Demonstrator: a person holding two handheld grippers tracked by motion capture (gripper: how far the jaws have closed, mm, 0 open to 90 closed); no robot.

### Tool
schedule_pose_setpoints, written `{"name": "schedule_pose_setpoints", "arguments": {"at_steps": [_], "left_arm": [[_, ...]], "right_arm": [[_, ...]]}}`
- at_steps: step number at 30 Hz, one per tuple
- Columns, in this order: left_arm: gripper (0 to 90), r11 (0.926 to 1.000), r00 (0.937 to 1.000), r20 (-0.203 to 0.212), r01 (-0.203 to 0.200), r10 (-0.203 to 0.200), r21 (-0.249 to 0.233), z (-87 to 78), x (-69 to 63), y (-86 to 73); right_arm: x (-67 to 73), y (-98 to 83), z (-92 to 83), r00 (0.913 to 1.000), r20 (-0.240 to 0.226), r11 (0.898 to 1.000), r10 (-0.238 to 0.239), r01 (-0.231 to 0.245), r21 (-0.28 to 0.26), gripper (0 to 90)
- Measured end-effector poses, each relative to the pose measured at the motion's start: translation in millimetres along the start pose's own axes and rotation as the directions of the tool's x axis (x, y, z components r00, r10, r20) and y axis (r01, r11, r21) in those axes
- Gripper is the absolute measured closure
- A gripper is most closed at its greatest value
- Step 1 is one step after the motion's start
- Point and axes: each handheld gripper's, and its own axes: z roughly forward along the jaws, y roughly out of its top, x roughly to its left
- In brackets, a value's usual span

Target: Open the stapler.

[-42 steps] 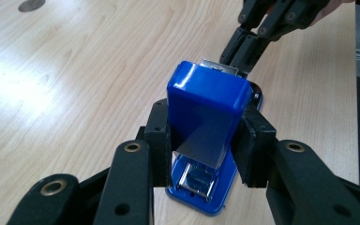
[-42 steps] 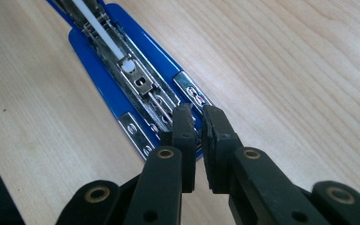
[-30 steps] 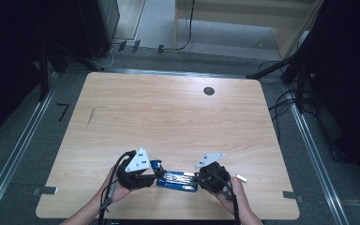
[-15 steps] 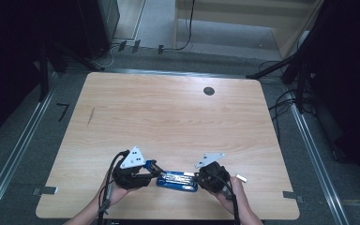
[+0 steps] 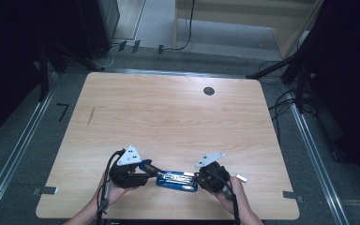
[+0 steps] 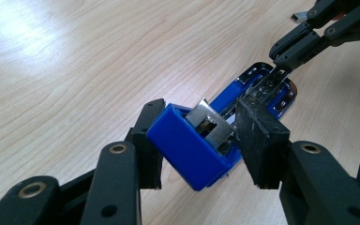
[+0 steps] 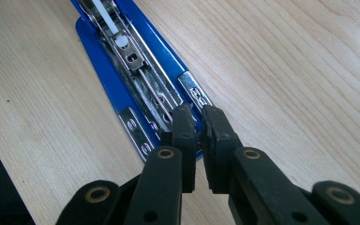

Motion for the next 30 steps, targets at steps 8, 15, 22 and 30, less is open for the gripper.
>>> {"name": "schedule_pose_setpoints", "arguments": {"at_steps": [8,15,22,30], "left_arm": [[54.7,0.9999,0.9999,0.009,0.007,-0.007,0.011,-0.1,2.6,-0.8],[54.2,1.0000,0.9995,0.032,0.000,0.000,0.009,-0.4,7.5,-2.9],[53.3,0.9996,0.9985,0.052,-0.018,0.017,0.023,-0.1,13.1,-4.6],[53.1,0.9995,0.9973,0.069,-0.026,0.025,0.018,0.0,16.6,-6.8]], "right_arm": [[0.2,0.0,0.0,1.0000,0.000,1.000,0.001,-0.001,0.000,85.6],[0.2,0.0,0.0,1.0000,0.002,1.000,-0.006,0.006,0.000,85.6],[-0.3,0.0,0.3,0.9999,-0.001,1.000,-0.012,0.012,-0.003,85.5],[0.8,0.5,-0.1,1.0000,0.002,1.000,-0.006,0.006,0.006,85.5]]}}
